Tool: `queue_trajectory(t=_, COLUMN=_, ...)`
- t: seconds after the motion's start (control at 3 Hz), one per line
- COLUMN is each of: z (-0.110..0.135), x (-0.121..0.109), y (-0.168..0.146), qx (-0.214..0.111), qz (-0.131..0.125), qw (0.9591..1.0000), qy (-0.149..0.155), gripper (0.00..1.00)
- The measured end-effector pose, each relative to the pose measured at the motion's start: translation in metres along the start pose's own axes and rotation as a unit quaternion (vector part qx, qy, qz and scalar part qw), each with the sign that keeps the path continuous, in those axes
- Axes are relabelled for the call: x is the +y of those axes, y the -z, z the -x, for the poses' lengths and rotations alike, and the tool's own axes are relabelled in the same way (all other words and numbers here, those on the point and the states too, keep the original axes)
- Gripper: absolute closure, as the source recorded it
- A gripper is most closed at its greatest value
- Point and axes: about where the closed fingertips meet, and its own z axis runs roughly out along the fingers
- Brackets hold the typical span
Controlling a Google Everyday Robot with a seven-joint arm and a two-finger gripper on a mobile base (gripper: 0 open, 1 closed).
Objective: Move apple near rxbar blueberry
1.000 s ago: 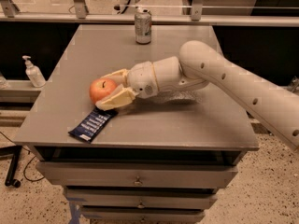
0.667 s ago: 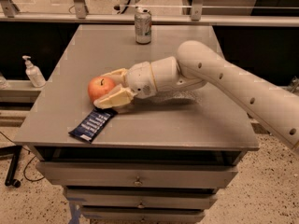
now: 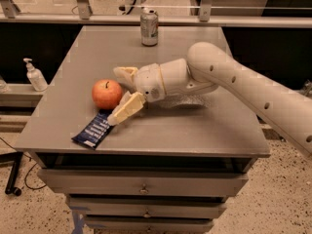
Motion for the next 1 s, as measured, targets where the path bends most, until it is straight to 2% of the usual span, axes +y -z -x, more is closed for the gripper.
queue_trajectory(t=0.33, z=-0.003, x=-0.005, y=0.026, qx=0.002, qz=-0.026, qw=0.9996, qy=-0.005, gripper=0.00)
queue_trajectory(t=0.67, z=-0.002, x=-0.020, y=0.093, qx=-0.006, qz=-0.087, qw=0.9962, qy=0.003, gripper=0.00)
queue_trajectory(t=1.0, z=0.012, x=-0.036, y=0.197, qx=-0.029, qz=-0.177, qw=0.9831, qy=0.033, gripper=0.00)
